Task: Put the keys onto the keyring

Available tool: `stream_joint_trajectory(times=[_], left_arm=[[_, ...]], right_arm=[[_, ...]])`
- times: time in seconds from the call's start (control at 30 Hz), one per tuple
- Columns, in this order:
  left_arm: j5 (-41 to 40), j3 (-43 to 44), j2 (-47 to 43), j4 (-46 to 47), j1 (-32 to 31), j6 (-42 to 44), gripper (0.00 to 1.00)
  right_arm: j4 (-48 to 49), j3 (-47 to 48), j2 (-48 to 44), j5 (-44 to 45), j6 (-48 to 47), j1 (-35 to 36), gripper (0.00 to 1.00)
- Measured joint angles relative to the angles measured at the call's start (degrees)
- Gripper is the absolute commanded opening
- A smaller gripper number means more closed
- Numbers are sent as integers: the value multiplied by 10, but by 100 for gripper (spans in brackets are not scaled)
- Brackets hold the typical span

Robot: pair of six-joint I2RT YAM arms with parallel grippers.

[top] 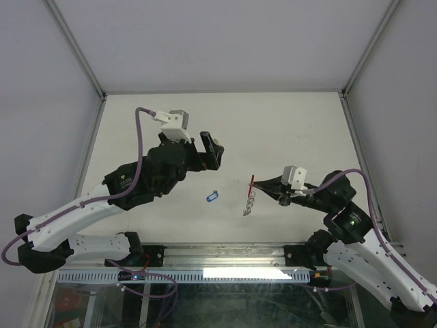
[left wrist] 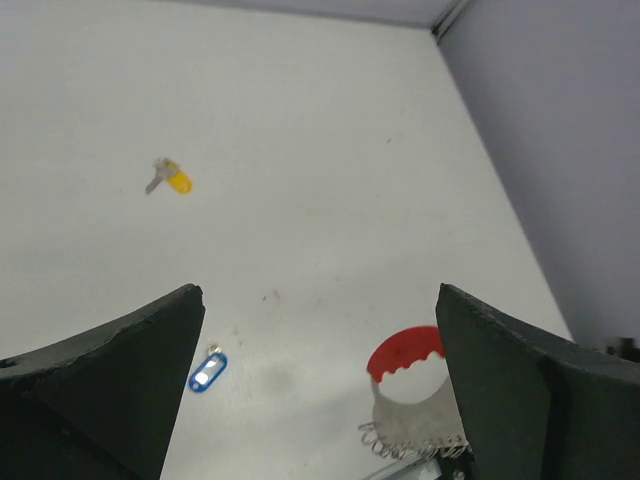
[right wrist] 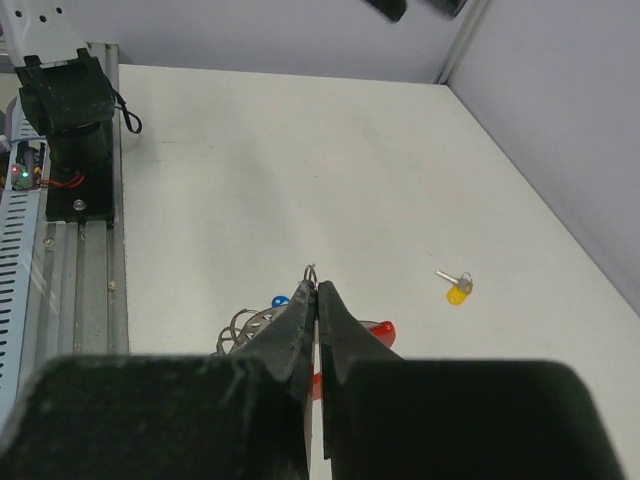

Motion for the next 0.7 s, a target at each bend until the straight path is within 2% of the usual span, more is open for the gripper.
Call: stream_joint_trajectory(times=[0.27, 0.43, 0.6, 0.7], left_arm=[[11, -98, 20, -43, 0, -91, 98], [52, -153, 57, -45, 0, -185, 86], [92, -249, 76, -22, 3, -278, 73], [118, -294, 81, 3, 20, -312, 59]], right_arm=[[-49, 2, -17, 83, 42, 0, 0], [-76, 9, -19, 119, 60, 0, 0], [-87, 9, -37, 135, 70, 0, 0], [-87, 9, -42, 138, 74, 0, 0]])
